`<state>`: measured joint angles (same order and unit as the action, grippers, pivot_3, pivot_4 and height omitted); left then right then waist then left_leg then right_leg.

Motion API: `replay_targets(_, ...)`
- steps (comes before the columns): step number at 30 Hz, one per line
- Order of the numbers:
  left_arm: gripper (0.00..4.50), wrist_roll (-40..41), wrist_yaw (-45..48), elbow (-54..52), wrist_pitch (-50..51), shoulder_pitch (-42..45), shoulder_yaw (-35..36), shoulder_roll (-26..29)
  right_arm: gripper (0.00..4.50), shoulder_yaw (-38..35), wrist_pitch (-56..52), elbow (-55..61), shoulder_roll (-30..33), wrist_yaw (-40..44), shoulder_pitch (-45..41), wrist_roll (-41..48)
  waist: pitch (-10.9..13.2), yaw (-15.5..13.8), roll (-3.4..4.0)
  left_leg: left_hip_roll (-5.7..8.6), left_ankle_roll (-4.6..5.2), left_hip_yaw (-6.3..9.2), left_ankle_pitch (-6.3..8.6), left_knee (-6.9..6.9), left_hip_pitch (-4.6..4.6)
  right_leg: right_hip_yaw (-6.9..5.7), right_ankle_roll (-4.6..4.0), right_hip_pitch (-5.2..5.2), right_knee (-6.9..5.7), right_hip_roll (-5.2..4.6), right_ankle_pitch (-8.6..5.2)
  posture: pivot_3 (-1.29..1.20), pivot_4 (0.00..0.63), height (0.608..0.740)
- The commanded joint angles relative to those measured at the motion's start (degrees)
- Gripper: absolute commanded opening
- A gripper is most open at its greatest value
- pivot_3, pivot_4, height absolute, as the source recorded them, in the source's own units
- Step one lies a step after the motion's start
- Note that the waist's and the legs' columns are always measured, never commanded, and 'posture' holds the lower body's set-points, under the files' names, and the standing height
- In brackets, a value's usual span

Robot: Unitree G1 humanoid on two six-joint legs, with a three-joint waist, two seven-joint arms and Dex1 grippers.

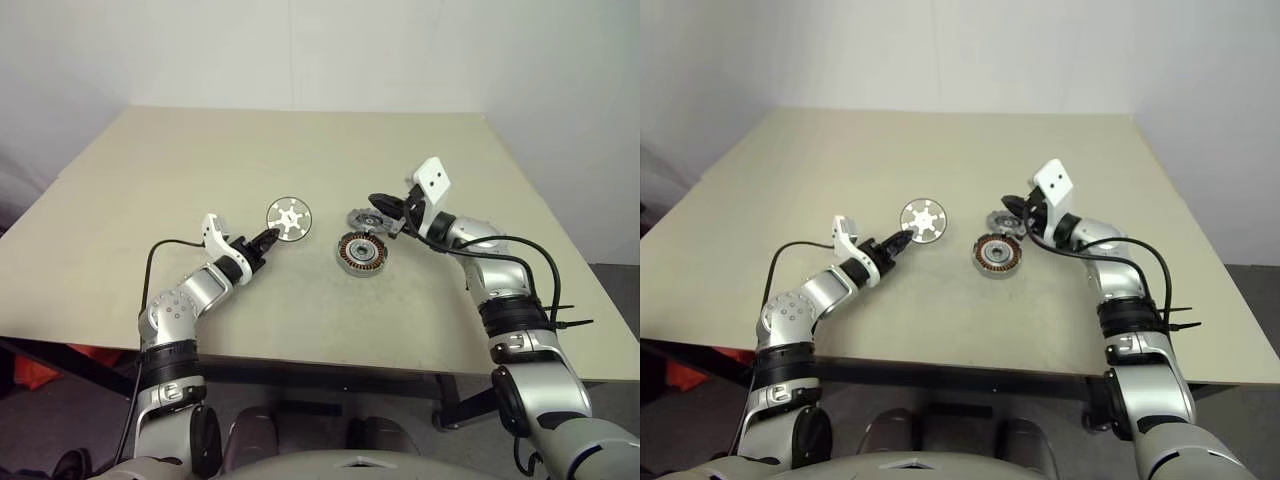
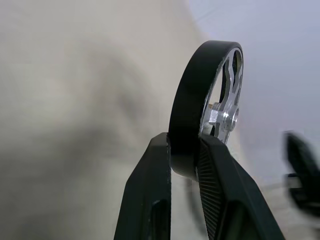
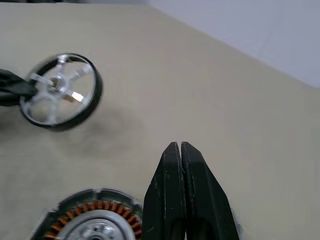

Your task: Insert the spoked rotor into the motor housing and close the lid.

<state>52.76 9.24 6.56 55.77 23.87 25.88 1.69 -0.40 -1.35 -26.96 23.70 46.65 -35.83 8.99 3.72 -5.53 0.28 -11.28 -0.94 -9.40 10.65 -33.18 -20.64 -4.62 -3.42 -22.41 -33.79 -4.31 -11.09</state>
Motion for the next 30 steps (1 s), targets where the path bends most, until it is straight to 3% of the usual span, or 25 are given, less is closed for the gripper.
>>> replay_targets(1, 0.69, 7.23, -6.68, -0.65, 3.13, 3.48, 3.55, -2.39, 0.0, -3.74, 1.29, -2.05, 1.83, -3.74, -3.09, 0.51, 0.0, -0.03, 0.0, 0.01, 0.0, -0.01, 0.0, -0.01, 0.0, 0.0, 0.0, 0.0, 0.0, 0.0, 0.0, 0.0, 0.0, 0.74)
replay_targets(8, 0.69, 15.68, -20.76, 4.84, 9.05, 10.25, 4.76, -9.63, 0.0, -7.3, 3.42, -5.42, 2.16, -12.03, -4.68, -0.26, 0.01, -0.22, -0.03, 0.16, 0.15, 0.0, 0.08, -0.17, -0.16, 0.01, 0.01, -0.01, 0.01, -0.05, 0.01, 0.0, 0.0, 0.74)
replay_targets(15, 0.69, 17.56, -24.86, 10.76, 12.82, 14.97, 2.59, -10.76, 0.0, -9.09, 6.19, -5.32, 1.34, -19.15, -4.7, -0.29, 0.01, -0.03, -0.03, 0.34, 0.35, 0.01, -0.05, -0.16, -0.66, 0.0, 0.03, -0.57, -0.05, 0.0, 0.02, 0.0, 0.0, 0.74)
replay_targets(30, 0.69, 28.12, -34.19, 19.78, 17.15, 18.01, 3.58, -10.92, 0.0, -8.9, 6.91, -4.39, 1.2, -20.81, -3.52, 0.05, 0.01, -0.31, -0.03, 0.37, 0.5, 0.02, 0.04, -0.61, -0.85, 0.0, 0.13, -0.57, -0.11, -0.04, 0.09, 0.0, 0.0, 0.74)
